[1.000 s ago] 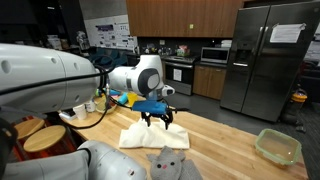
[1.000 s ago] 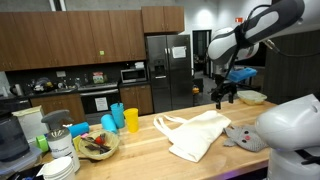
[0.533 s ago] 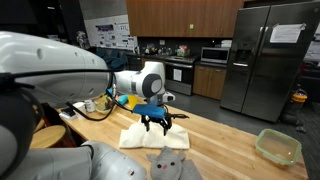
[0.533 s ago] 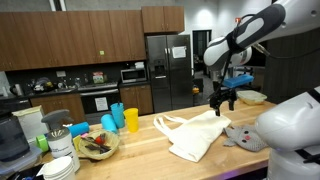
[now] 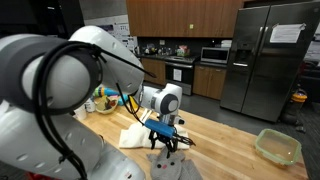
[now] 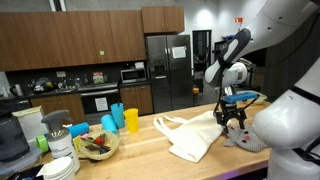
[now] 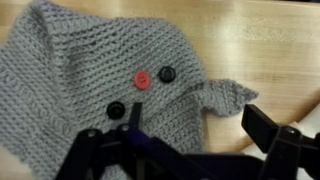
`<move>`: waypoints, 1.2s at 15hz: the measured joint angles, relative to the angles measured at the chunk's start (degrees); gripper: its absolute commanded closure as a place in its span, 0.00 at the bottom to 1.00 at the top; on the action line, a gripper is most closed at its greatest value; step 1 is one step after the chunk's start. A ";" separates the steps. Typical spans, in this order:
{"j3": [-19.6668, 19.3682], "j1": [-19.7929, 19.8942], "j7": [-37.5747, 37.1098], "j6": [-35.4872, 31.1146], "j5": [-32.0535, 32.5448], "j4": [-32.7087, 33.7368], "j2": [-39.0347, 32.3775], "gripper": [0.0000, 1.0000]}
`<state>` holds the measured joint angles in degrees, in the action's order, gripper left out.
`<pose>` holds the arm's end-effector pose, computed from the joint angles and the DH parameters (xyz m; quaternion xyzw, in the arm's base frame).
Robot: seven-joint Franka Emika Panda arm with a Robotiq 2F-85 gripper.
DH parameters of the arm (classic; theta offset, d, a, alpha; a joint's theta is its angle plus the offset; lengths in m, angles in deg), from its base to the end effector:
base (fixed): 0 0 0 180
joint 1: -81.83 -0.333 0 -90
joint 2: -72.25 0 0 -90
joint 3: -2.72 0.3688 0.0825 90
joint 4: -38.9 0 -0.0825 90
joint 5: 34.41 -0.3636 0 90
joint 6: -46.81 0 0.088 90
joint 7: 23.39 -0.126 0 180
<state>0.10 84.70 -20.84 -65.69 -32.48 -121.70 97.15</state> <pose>0.2624 -0.0272 0.3490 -0.9795 0.0117 0.2010 0.0092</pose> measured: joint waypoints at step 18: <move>-1.59 1.94 -4.05 -7.31 -0.65 1.77 -8.27 1.00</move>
<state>-1.49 86.64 -24.89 -73.01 -33.13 -119.93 88.89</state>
